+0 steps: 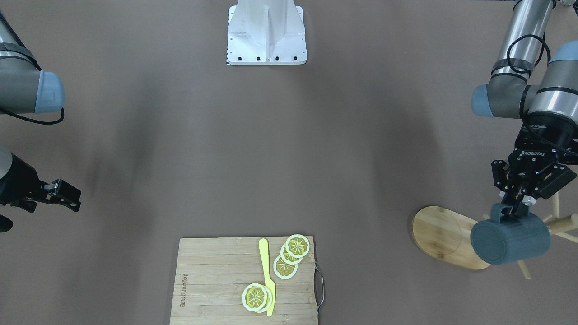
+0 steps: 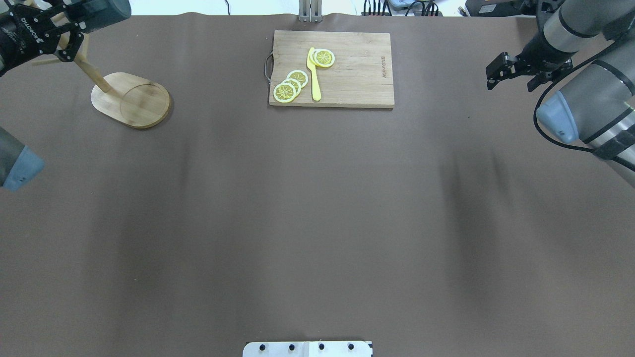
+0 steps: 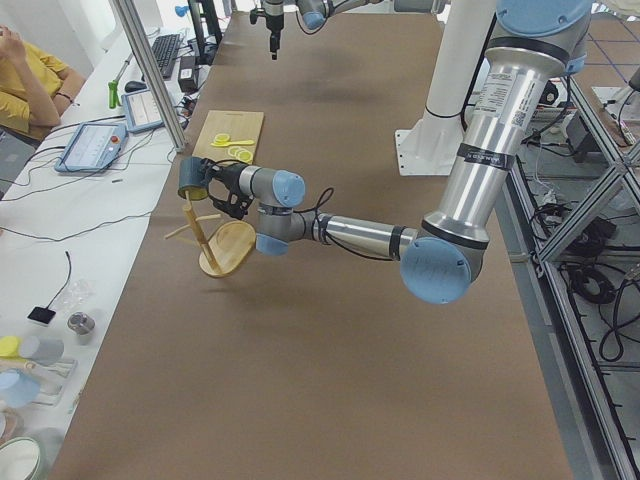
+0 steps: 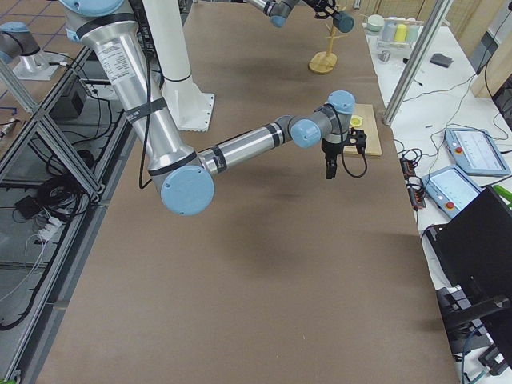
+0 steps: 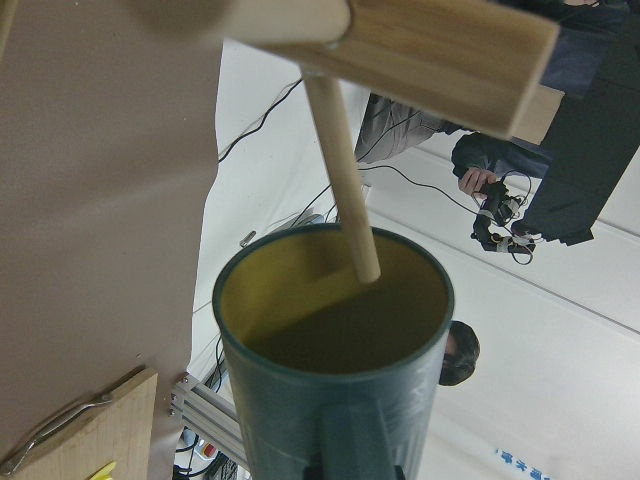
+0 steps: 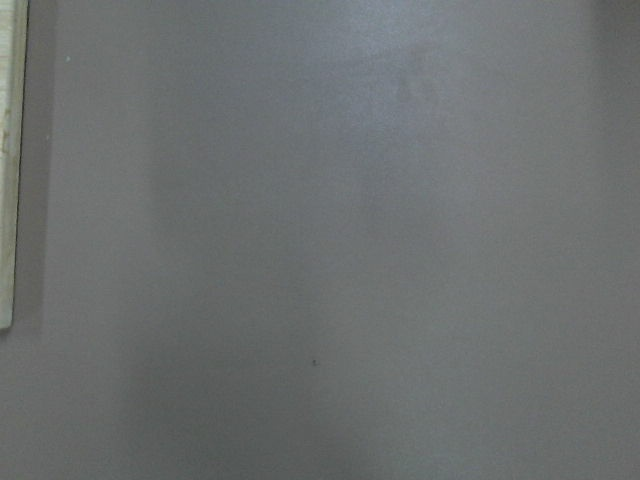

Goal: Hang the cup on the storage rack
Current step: 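Carry the mug with the left gripper onto a peg of the wooden rack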

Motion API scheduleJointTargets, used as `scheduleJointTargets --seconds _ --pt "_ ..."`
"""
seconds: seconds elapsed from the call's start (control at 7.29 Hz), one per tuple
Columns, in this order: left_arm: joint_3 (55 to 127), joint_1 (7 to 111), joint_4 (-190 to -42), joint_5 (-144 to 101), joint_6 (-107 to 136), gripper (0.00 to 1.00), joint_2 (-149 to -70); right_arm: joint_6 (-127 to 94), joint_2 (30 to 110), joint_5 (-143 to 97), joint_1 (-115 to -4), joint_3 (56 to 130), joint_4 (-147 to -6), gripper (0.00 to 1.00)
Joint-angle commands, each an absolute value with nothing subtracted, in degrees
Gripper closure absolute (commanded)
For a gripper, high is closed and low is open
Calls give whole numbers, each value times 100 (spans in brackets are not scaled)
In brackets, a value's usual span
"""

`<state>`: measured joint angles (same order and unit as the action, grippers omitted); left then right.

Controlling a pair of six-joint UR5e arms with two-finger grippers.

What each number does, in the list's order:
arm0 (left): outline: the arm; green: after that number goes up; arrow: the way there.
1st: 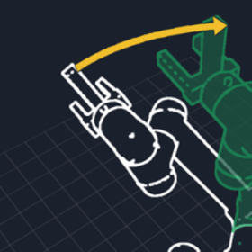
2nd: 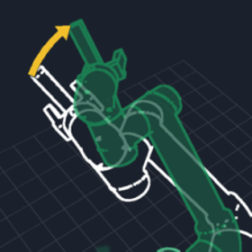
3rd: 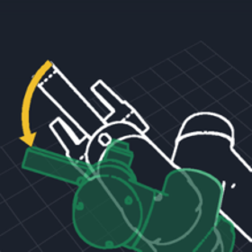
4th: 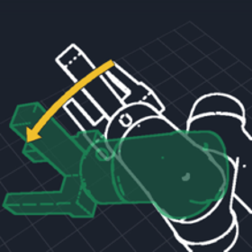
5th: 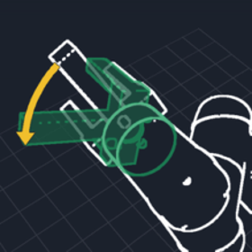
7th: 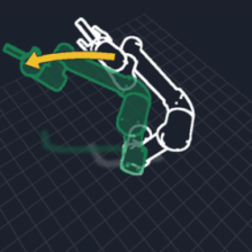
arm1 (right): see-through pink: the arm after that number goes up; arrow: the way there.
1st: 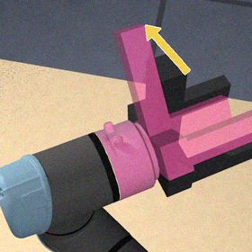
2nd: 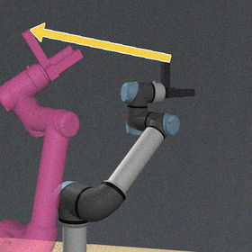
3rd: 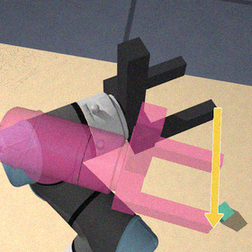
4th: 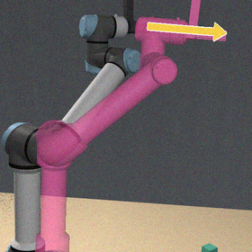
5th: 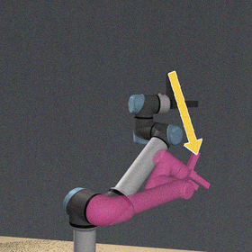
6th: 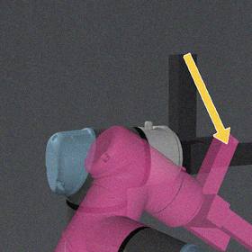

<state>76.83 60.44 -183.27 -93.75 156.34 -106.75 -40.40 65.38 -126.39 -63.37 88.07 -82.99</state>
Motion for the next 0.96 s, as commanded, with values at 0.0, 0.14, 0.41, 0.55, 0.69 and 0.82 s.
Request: scheduleJointTargets --seconds 0.0,0.14,0.41,0.55,0.69,0.82 --pt "7533 6056 -18482 -9360 15985 100 -10609 -4043 6565 -12595 -6320 8807 -8288 0" --pt "7445 6090 -18666 -9360 16153 100 -10547 -4043 6565 -12595 -6319 8815 -8288 0" --pt "7322 6091 -18887 -9378 16285 100 -10486 -4043 6565 -12551 -6319 8815 -8288 0" --pt "7286 6091 -18992 -9378 16269 89 -10459 -4043 6565 -12551 -6319 8824 -8288 0" --pt "7251 6082 -19037 -9404 16164 28 -10459 -4043 6548 -12551 -6311 8824 -8279 0" --pt "7268 6082 -19046 -9413 16006 2 -10468 -4043 6539 -12542 -6311 8807 -8288 0"
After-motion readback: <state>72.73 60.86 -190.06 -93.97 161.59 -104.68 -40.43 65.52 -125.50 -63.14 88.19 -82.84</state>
